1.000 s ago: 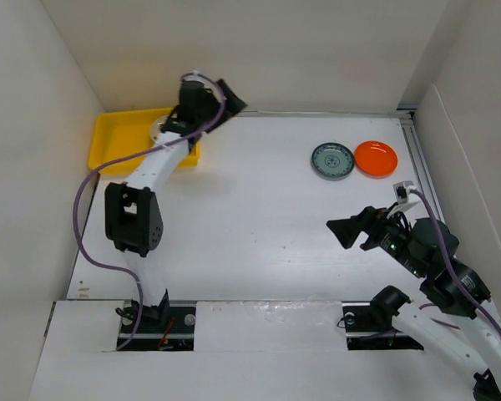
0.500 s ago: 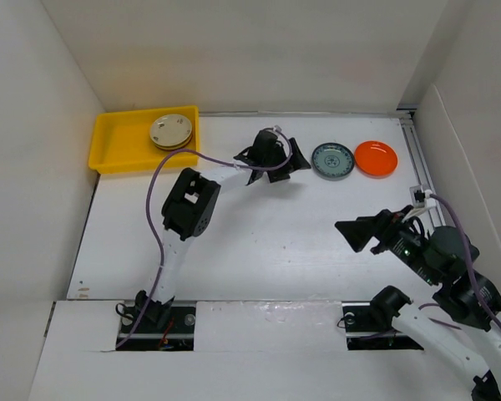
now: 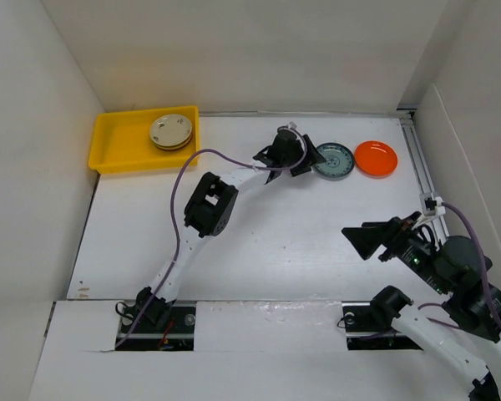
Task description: Place the plates into the plastic bin on the countertop
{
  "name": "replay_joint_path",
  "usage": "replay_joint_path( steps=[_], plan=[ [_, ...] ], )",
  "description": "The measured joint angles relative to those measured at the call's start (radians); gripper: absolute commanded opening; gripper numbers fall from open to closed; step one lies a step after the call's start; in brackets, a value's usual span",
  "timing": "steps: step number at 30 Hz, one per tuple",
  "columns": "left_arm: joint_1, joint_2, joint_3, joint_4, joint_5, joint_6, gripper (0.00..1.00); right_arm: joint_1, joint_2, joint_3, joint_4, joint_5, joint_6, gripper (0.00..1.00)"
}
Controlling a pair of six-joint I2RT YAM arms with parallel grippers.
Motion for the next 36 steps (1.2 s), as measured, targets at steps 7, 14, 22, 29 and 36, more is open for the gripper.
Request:
replay_joint_path(
  steps=[7, 14, 22, 29, 36],
  plan=[
    [0.002, 0.053, 0.074, -0.055, -0.059, -0.05, 0.35, 0.0, -0.016, 0.039, -0.016, -0.008, 0.0, 1.0],
    [0.005, 0.072, 0.099, -0.085, -0.1, -0.087, 0.17, 0.0, -0.031, 0.063, -0.041, -0.017, 0.0, 1.0],
    [0.005, 0.073, 0.099, -0.079, -0.132, -0.107, 0.0, 0.0, -0.039, 0.07, -0.06, -0.023, -0.001, 1.0],
    [0.011, 0.087, 0.103, -0.051, -0.137, -0.117, 0.0, 0.0, -0.057, 0.07, -0.081, -0.026, -0.001, 1.0],
    [0.024, 0.051, -0.008, 0.052, -0.129, -0.131, 0.0, 0.0, -0.071, 0.069, -0.089, -0.025, -0.001, 1.0]
  ],
)
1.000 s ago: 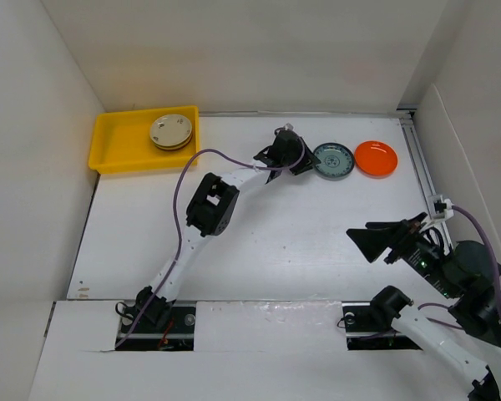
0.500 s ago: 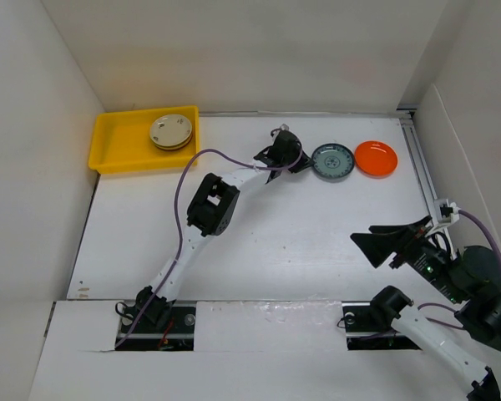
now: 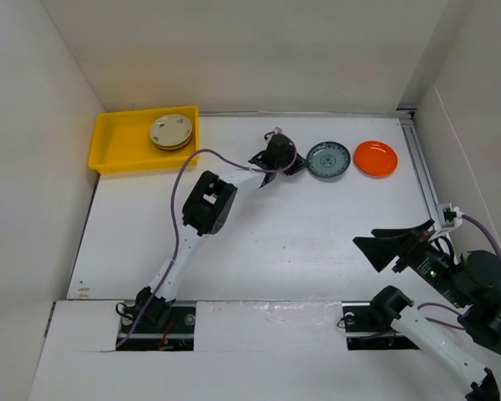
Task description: Place the plates into the plastic bin on the countertop
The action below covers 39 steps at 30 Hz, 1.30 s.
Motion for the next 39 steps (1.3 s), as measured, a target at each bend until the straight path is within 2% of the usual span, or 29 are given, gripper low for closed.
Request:
replay_joint_path(
  steps=[9, 13, 19, 26, 29, 33, 39],
  plan=[
    [0.078, -0.281, -0.417, 0.086, 0.002, 0.003, 0.0, 0.0, -0.006, -0.006, -0.003, 0.0, 0.0, 1.0],
    [0.15, -0.393, -0.503, 0.09, -0.001, 0.012, 0.0, 0.0, -0.007, -0.008, -0.009, 0.0, 0.0, 1.0],
    [0.298, -0.576, -0.518, 0.018, -0.028, 0.047, 0.0, 0.0, -0.007, -0.02, -0.013, 0.0, 0.0, 1.0],
    [0.548, -0.737, -0.549, -0.123, -0.095, 0.06, 0.0, 0.0, 0.012, -0.063, 0.024, 0.012, 0.0, 1.0],
    [0.652, -0.749, -0.555, -0.183, -0.112, 0.063, 0.0, 0.0, 0.085, -0.082, 0.093, 0.016, 0.0, 1.0],
    [0.773, -0.748, -0.554, -0.278, -0.115, 0.071, 0.0, 0.0, 0.271, -0.089, 0.218, -0.018, 0.0, 1.0],
    [0.849, -0.654, -0.426, -0.363, -0.112, 0.109, 0.0, -0.035, 0.444, -0.101, 0.377, -0.035, -0.004, 1.0]
  ],
)
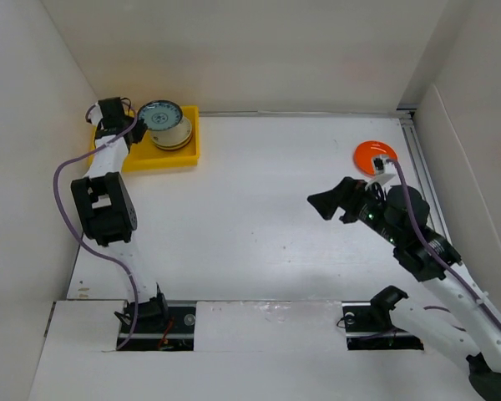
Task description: Place the plates into the plastic bin on the countertop
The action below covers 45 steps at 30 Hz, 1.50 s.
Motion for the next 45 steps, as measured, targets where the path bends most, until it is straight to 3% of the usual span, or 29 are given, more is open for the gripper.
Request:
replay_joint_path(
  steps=[4, 7, 8, 9, 12, 13, 15, 17, 22, 30, 40, 45],
  plan=[
    [-0.01, 0.082, 0.067, -0.011, 0.021, 0.017, 0.0, -0.149, 0.101, 0.013, 0.09, -0.065, 0.002, 1.0],
    [-0.015, 0.13, 0.093, -0.028, 0.043, 0.025, 0.17, -0.24, 0.187, 0.024, 0.141, -0.117, 0.01, 1.0],
    [-0.017, 0.141, 0.097, -0.032, 0.05, 0.026, 0.27, -0.263, 0.209, 0.024, 0.148, -0.132, 0.013, 1.0],
    [-0.018, 0.147, 0.097, -0.039, 0.054, 0.028, 0.46, -0.283, 0.225, 0.024, 0.151, -0.145, 0.016, 1.0],
    [-0.018, 0.148, 0.097, -0.056, 0.063, 0.031, 0.7, -0.346, 0.247, 0.024, 0.161, -0.175, 0.025, 1.0],
    [-0.018, 0.146, 0.099, -0.057, 0.063, 0.035, 0.86, -0.37, 0.252, 0.024, 0.168, -0.187, 0.031, 1.0],
    [-0.018, 0.133, 0.102, -0.059, 0.062, 0.04, 1.0, -0.456, 0.268, 0.02, 0.201, -0.228, 0.051, 1.0],
    [-0.021, 0.109, 0.102, -0.079, 0.06, 0.048, 1.0, -0.539, 0.287, 0.0, 0.248, -0.248, 0.071, 1.0],
    [-0.078, -0.124, 0.058, -0.078, 0.073, 0.1, 1.0, -0.754, 0.436, -0.089, 0.361, -0.248, 0.137, 1.0],
    [-0.307, -0.657, -0.315, 0.068, 0.201, 0.18, 1.0, -0.885, 0.718, -0.155, 0.443, -0.138, 0.203, 0.99],
    [-0.533, -0.735, -0.615, 0.06, 0.217, 0.277, 1.0, -0.978, 1.064, -0.049, 0.674, -0.194, 0.327, 0.86],
    [-0.552, -0.808, -0.687, 0.047, 0.219, 0.305, 1.0, -0.98, 1.166, 0.048, 0.708, -0.221, 0.368, 0.82]
  ],
)
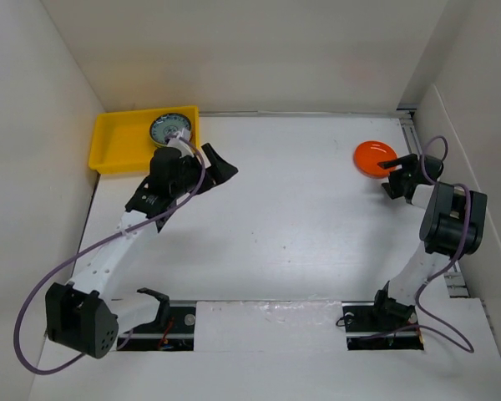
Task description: Place the plates into the plastic bin on the countertop
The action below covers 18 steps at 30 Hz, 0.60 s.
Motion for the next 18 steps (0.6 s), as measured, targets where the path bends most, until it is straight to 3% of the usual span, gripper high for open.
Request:
replay_joint_path(
  steps=[2, 6, 12, 15, 16, 18],
  plan=[
    [0.002, -0.04, -0.014, 0.0, -0.001, 0.009, 1.0, -0.001, 0.024, 0.039, -0.019, -0.003, 0.01, 0.81],
    [0.002, -0.086, -0.025, 0.004, -0.001, 0.02, 1.0, -0.005, 0.066, 0.1, -0.053, -0.008, 0.027, 0.65],
    [0.002, -0.089, -0.025, 0.003, -0.001, 0.024, 1.0, -0.008, 0.119, 0.159, -0.097, -0.032, 0.04, 0.53],
    [0.002, -0.089, -0.025, 0.002, -0.001, 0.024, 1.0, -0.008, 0.132, 0.187, -0.125, -0.04, 0.04, 0.43],
    [0.002, -0.089, -0.025, 0.002, -0.001, 0.024, 1.0, -0.008, 0.138, 0.2, -0.137, -0.042, 0.042, 0.34],
    [0.002, -0.089, -0.025, 0.002, -0.002, 0.024, 1.0, -0.008, 0.149, 0.218, -0.148, -0.045, 0.043, 0.3]
  ],
)
